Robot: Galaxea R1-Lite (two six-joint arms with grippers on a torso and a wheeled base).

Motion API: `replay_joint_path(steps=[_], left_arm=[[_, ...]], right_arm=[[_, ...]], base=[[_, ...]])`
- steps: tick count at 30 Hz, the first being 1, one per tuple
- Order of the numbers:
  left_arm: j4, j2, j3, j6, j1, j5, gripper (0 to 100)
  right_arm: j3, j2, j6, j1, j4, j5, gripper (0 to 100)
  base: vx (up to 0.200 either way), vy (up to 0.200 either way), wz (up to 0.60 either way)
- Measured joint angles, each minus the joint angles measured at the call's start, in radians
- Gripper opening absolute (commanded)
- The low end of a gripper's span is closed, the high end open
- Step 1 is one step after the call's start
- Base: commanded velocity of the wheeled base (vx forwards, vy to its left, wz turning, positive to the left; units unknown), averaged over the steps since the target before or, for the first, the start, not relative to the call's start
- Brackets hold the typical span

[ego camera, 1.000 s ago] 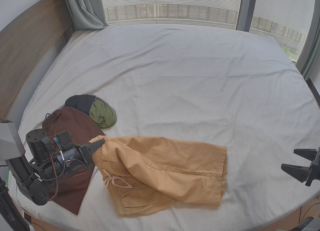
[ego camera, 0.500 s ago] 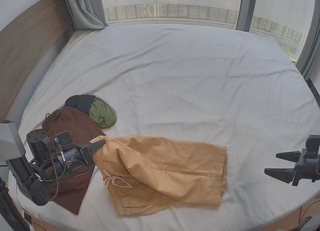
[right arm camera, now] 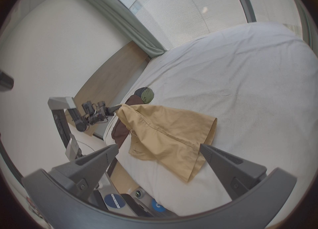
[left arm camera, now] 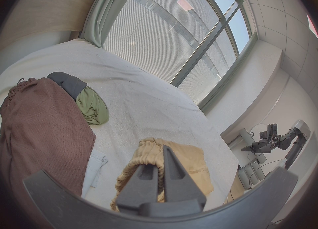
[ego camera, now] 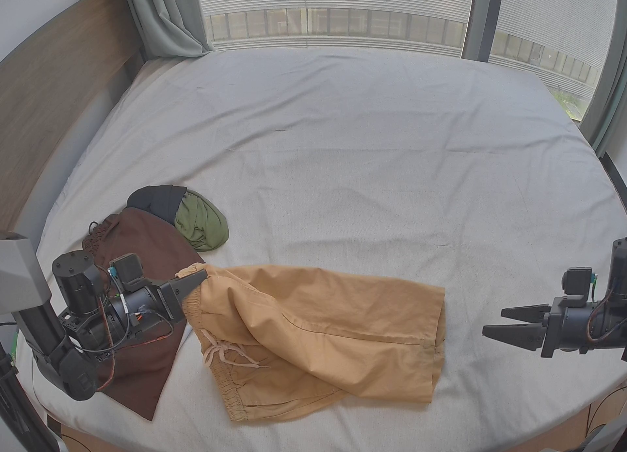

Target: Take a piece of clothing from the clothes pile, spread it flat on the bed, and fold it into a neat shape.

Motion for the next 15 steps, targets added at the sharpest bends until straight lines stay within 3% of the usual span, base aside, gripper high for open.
replay_joint_path(steps=[15], left_arm=[[0.0,0.016,-0.024,0.001,0.008,-0.002,0]], right_arm=[[0.012,0.284,0.056,0.014,-0.264,0.003,100]], base=[[0.0,0.0,0.0]])
